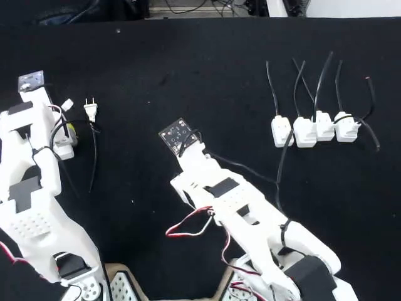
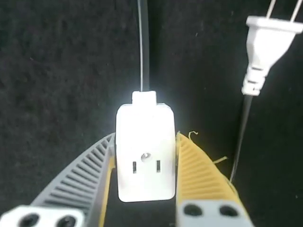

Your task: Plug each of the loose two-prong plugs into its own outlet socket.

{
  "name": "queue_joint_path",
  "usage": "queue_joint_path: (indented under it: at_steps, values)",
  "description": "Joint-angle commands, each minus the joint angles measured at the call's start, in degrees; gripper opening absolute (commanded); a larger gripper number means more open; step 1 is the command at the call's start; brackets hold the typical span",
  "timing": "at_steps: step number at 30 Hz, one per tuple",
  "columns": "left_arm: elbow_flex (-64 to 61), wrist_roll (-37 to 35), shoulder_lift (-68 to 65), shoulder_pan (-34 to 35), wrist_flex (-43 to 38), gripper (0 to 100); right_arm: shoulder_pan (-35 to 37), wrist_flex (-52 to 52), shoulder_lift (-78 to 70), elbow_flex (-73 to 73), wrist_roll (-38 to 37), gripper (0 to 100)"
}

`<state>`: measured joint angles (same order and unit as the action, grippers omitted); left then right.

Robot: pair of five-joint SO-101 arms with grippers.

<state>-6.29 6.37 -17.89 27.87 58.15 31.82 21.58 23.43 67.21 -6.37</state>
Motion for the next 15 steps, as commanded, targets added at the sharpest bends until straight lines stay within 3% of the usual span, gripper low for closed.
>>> queue_joint_path:
  at_steps: [1, 6, 8, 10, 12, 15]
  values:
    - [4.6, 0.4, 5.9, -2.2, 6.7, 3, -4.8, -1.4, 2.7, -1.5, 0.4, 23.3]
    - [4.1, 0.7, 17.3, -6.9, 16.4, 3, -11.3, -1.2, 2.7, -2.7, 0.6, 21.8]
    - [2.7, 0.8, 22.2, -10.2, 19.3, 3, -12.1, -1.3, 2.7, -2.7, 0.6, 12.5]
    - [-1.2, 0.9, 26.5, -14.4, 19.4, 3, -12.3, -1.6, 2.7, -2.7, 0.6, 0.2]
    - [-6.5, 1.0, 29.9, -18.9, 18.4, 3, -12.3, -1.6, 2.7, -2.5, 0.6, 5.1]
    - [-16.7, 1.0, 32.8, -26.2, 14.9, 3, -14.1, -1.6, 2.7, -2.8, 0.8, 1.6]
